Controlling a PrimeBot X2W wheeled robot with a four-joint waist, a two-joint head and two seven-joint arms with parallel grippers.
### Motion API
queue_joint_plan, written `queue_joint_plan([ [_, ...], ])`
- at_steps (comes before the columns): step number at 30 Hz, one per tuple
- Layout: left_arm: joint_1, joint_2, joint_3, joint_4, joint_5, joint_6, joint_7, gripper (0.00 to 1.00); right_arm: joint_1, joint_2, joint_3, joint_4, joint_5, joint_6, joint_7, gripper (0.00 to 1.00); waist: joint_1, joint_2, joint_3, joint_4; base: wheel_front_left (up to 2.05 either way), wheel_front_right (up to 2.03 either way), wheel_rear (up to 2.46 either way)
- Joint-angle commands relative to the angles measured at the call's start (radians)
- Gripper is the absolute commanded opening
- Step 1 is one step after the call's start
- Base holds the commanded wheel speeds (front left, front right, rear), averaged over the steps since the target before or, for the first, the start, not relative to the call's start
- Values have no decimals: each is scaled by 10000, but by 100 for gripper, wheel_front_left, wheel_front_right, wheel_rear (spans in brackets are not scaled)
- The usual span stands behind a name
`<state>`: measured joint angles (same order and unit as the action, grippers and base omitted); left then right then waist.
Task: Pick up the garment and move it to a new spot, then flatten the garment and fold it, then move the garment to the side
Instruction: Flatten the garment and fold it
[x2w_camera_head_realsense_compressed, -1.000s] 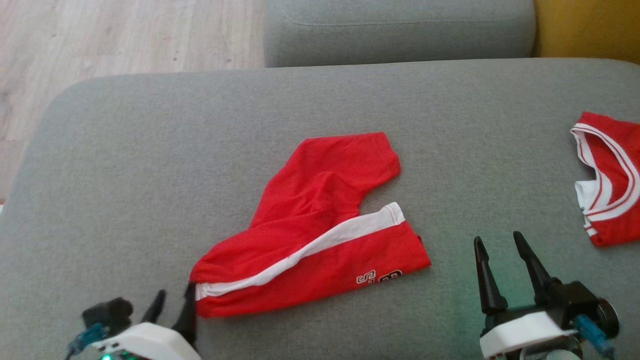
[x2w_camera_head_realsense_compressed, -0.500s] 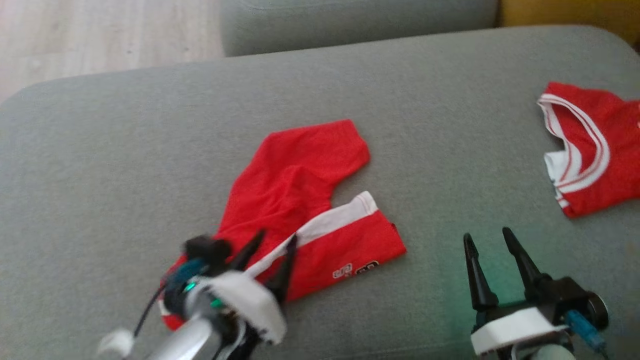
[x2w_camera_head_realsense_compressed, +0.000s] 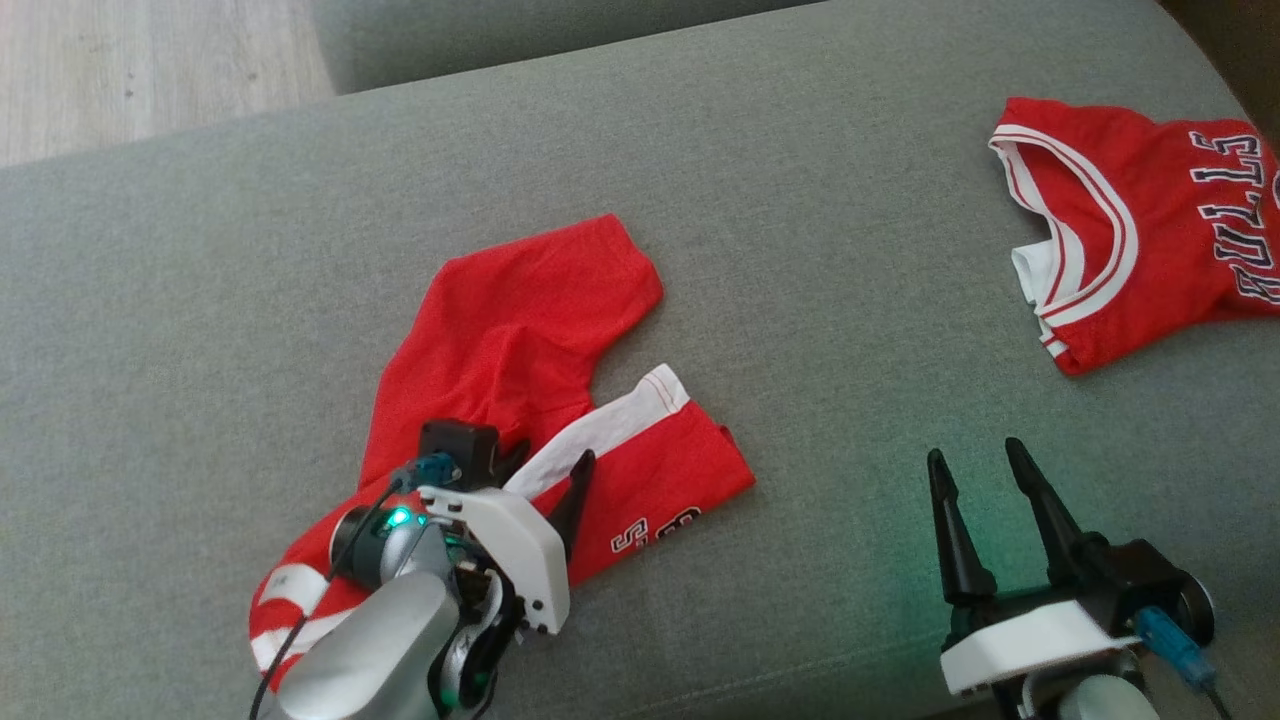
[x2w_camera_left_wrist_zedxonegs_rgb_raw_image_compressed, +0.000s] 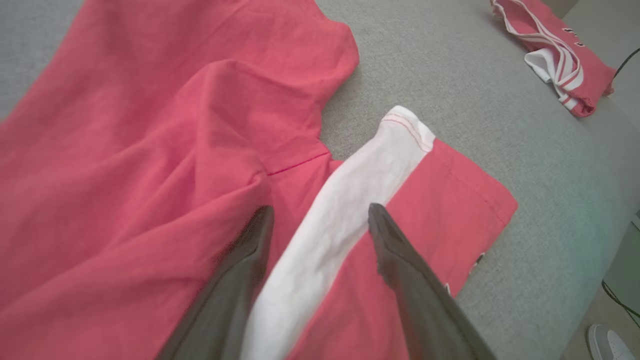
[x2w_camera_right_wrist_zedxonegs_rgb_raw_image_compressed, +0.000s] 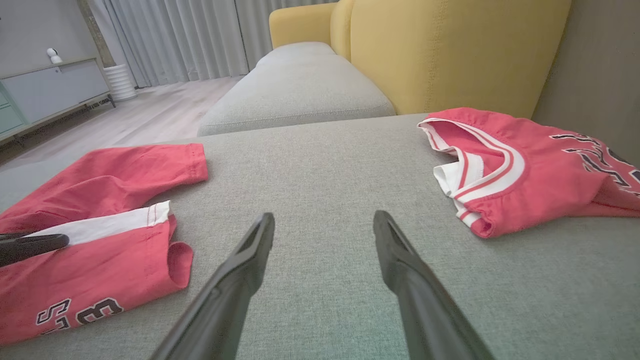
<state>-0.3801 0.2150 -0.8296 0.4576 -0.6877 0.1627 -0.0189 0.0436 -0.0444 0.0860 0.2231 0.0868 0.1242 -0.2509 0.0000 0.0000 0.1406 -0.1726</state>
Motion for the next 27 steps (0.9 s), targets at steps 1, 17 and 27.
queue_joint_plan([
  [1,-541,63,303,-165,26,-109,-32,100,-389,-58,197,-262,20,65,-109,100,0,0,-17,-4,0,0,0],
  [17,-447,-57,-745,-800,669,-592,-258,0,-327,-58,180,-212,9,65,-109,100,0,0,-227,107,0,0,0],
  [27,861,447,-1793,-2090,1091,-649,-339,42,-259,-58,118,-218,21,65,-109,100,0,0,-241,238,0,0,0],
])
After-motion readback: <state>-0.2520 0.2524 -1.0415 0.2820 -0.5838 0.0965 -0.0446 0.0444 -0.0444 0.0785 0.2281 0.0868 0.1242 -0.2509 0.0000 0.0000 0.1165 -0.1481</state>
